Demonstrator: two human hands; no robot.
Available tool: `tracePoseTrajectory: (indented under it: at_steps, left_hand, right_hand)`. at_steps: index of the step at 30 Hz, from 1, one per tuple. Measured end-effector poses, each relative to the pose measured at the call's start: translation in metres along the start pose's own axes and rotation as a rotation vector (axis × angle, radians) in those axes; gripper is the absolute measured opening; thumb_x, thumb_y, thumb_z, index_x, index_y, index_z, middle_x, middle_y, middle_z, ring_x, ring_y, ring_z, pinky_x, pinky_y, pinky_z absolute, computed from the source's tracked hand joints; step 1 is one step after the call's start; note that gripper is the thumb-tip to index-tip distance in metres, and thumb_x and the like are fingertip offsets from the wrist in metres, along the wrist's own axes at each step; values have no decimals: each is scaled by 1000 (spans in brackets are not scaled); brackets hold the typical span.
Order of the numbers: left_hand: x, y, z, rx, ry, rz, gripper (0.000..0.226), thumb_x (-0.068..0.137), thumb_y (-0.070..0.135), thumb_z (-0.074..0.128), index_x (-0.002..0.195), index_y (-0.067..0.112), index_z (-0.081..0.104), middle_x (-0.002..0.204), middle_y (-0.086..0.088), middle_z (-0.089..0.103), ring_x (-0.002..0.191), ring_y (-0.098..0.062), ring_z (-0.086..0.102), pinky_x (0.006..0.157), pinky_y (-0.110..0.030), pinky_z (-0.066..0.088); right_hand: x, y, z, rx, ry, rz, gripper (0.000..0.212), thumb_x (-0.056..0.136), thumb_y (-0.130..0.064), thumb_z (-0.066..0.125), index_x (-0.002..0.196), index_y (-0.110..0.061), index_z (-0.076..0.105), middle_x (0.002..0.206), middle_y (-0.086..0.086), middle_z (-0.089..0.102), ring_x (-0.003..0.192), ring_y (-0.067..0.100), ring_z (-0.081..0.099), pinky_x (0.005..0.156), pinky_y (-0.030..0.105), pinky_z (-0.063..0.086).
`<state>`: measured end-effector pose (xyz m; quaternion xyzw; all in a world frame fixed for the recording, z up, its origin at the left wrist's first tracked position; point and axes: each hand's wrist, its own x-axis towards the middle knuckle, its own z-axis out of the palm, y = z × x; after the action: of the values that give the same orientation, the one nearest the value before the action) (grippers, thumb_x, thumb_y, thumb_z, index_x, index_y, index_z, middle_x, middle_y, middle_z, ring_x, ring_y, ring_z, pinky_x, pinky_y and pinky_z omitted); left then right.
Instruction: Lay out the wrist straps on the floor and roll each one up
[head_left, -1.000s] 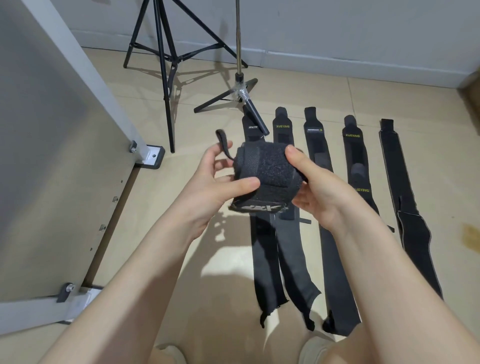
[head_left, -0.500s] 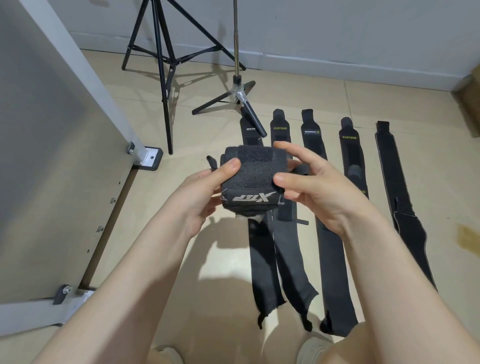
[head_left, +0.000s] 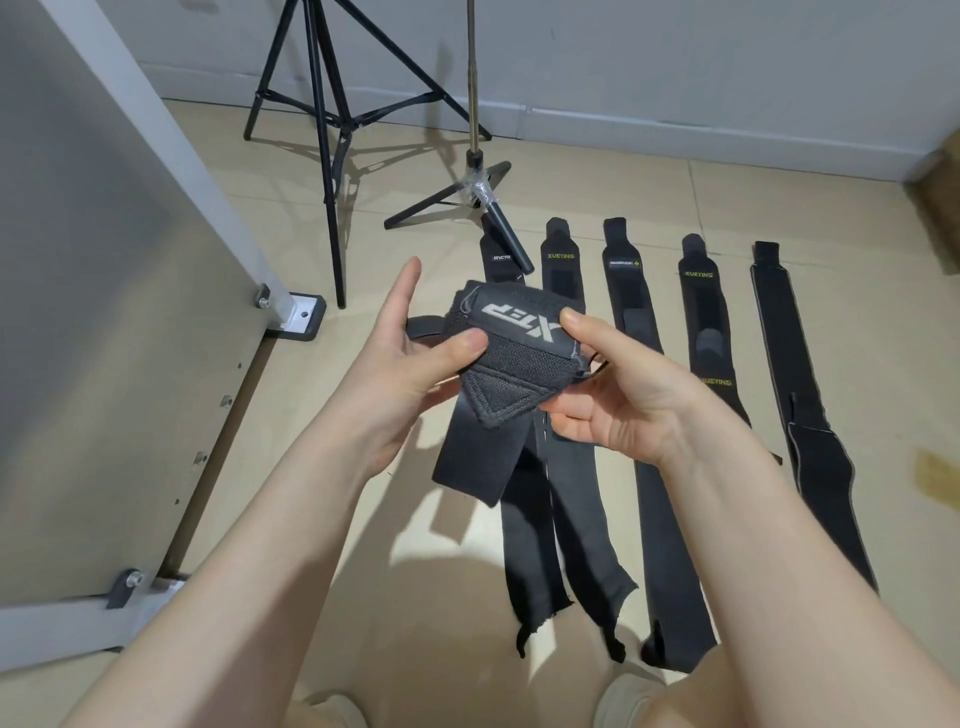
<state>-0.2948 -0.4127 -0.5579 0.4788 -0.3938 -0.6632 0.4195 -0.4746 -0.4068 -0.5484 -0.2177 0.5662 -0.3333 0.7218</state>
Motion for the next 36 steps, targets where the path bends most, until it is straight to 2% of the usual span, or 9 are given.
tracePoseTrajectory:
  at_steps: [3, 8, 12, 16, 21, 25, 30, 33, 36]
  left_hand:
    - [-1, 2, -4, 42, -120, 30, 77, 70, 3, 72, 131, 41, 43, 88, 4, 70, 76, -6, 65, 69, -22, 53]
    - [6, -4, -6, 161, 39, 103, 67, 51, 18, 82, 108, 42, 59, 107, -1, 65, 108, -16, 60, 94, -36, 49]
    - [10, -7, -3, 156, 141, 140, 68, 52, 22, 82, 114, 36, 56, 107, -4, 66, 98, -10, 64, 91, -28, 51]
    - [8, -8, 0, 154, 45, 28, 52, 64, 20, 82, 109, 35, 58, 96, -2, 67, 86, -8, 64, 71, -11, 47]
    - [8, 4, -19, 329, 142, 12, 49, 78, 27, 71, 124, 34, 56, 127, 5, 53, 117, 0, 46, 89, -18, 34]
    - [7, 4, -20, 323, -167, -99, 76, 59, 28, 85, 128, 24, 53, 111, -3, 68, 91, -8, 66, 78, -20, 49]
    - [8, 3, -32, 214, -344, -230, 72, 49, 31, 76, 119, 20, 60, 109, -14, 69, 87, -22, 67, 73, -28, 54]
    - [8, -2, -29, 179, -315, -264, 71, 47, 30, 78, 115, 19, 61, 103, -14, 70, 83, -22, 67, 69, -27, 55]
    - [12, -6, -29, 124, -205, -278, 64, 47, 35, 77, 108, 24, 61, 92, -2, 71, 78, -16, 67, 72, -26, 55]
  right_hand:
    - [2, 2, 0, 2, -12, 20, 26, 70, -48, 65, 83, -25, 67, 95, 7, 70, 87, 30, 68, 99, 46, 44]
    - [3, 6, 10, 65, 23, -92, 31, 75, -48, 65, 94, -23, 65, 92, 0, 72, 92, 20, 67, 108, 48, 36]
    - [7, 17, 23, 161, -48, -292, 60, 77, -11, 70, 132, -12, 47, 121, 13, 65, 104, 25, 66, 89, 37, 54]
    - [9, 14, 20, 281, 70, -359, 50, 82, 4, 66, 126, -10, 46, 113, 12, 67, 90, 21, 69, 77, 34, 59]
    - [1, 1, 1, -544, 248, -525, 56, 69, -10, 82, 113, -28, 51, 102, -16, 62, 71, -4, 64, 72, 23, 54]
    - [-2, 2, 4, -402, -69, -489, 62, 70, 8, 75, 121, -18, 50, 105, -4, 64, 61, -3, 62, 59, 13, 49]
    - [-3, -5, -7, -403, -257, -443, 61, 64, 5, 77, 116, -18, 53, 97, -9, 70, 84, 19, 62, 75, 24, 56]
    - [-2, -6, -10, -553, -155, -388, 62, 66, -3, 82, 119, -18, 55, 109, -3, 66, 89, 20, 65, 82, 28, 55]
    - [-1, -2, -16, -629, 90, -417, 37, 72, -19, 79, 106, -20, 63, 95, -11, 68, 84, -1, 64, 73, 12, 49]
